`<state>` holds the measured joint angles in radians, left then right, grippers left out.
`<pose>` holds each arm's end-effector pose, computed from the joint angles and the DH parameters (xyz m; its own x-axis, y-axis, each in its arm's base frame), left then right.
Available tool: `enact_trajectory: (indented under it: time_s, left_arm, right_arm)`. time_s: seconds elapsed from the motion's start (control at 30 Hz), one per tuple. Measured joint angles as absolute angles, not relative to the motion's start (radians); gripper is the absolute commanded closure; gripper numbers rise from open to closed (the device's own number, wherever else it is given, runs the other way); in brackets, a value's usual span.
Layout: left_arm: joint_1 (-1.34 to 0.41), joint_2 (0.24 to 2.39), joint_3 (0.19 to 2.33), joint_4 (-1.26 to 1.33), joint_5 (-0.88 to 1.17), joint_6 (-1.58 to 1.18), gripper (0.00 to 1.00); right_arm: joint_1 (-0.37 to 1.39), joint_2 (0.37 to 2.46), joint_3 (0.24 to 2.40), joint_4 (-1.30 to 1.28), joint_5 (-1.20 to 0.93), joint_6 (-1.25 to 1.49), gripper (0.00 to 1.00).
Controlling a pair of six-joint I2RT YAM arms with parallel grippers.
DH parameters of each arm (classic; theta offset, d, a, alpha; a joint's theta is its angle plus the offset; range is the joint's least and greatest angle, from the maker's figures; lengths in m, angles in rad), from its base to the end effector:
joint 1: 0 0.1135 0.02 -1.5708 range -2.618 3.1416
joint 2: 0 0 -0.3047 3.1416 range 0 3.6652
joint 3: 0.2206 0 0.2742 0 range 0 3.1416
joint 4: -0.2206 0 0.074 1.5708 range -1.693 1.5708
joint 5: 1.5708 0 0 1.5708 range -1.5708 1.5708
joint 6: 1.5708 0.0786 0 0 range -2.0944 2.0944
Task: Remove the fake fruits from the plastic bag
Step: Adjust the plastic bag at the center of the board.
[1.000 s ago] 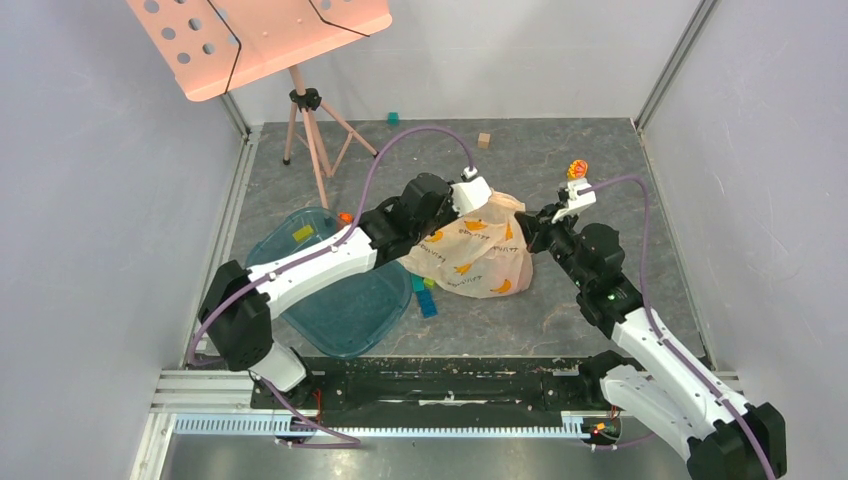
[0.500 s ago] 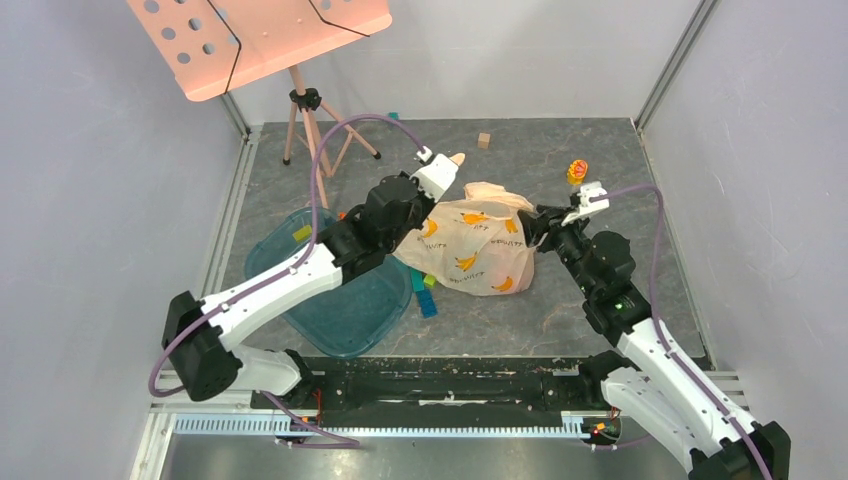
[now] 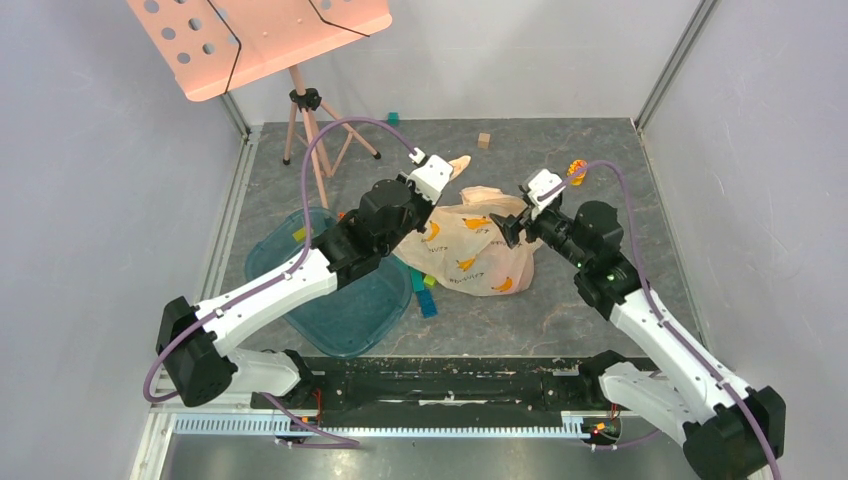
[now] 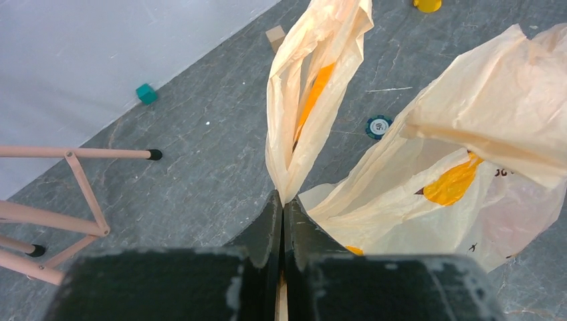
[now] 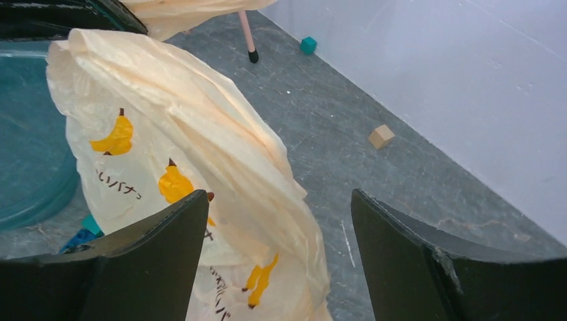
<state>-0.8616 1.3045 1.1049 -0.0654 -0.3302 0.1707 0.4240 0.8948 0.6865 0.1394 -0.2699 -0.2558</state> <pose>0.2519 -0.2544 0.3744 -0.0807 0.3409 -0.9366 0.5356 0.8073 0.2476 0.2219 0.1232 0.3443 0.1010 -0.2220 -0.9698 -0.6340 0.7368 -0.2347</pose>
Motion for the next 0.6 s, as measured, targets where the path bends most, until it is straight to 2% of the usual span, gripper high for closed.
enact_trajectory:
  time_s: [0.1,0.17,0.3,0.37,0.6]
  left_arm:
    - [-0.862,1.304,1.105,-0.062,-0.33,0.164,0.98]
    - [-0.862,1.304,1.105,-0.054,-0.33,0.157,0.98]
    - [-0.862,1.305,1.106,-0.036,-0.331,0.154,0.98]
    - [-0.86,1.312,1.118,-0.035,-0.332,0.153,0.98]
    - [-0.787,1.431,1.322,-0.03,-0.323,0.121,0.98]
  right_arm:
    - [0.432,0.954,0.734,0.128,-0.274,-0.308,0.31]
    - [0.439,0.998,0.772,0.112,-0.273,-0.334,0.45]
    - [0.445,1.068,0.836,0.093,-0.253,-0.354,0.86]
    - [0.445,1.105,0.873,0.083,-0.223,-0.35,1.0]
    - [0.442,1.258,1.073,0.047,-0.023,-0.309,1.0]
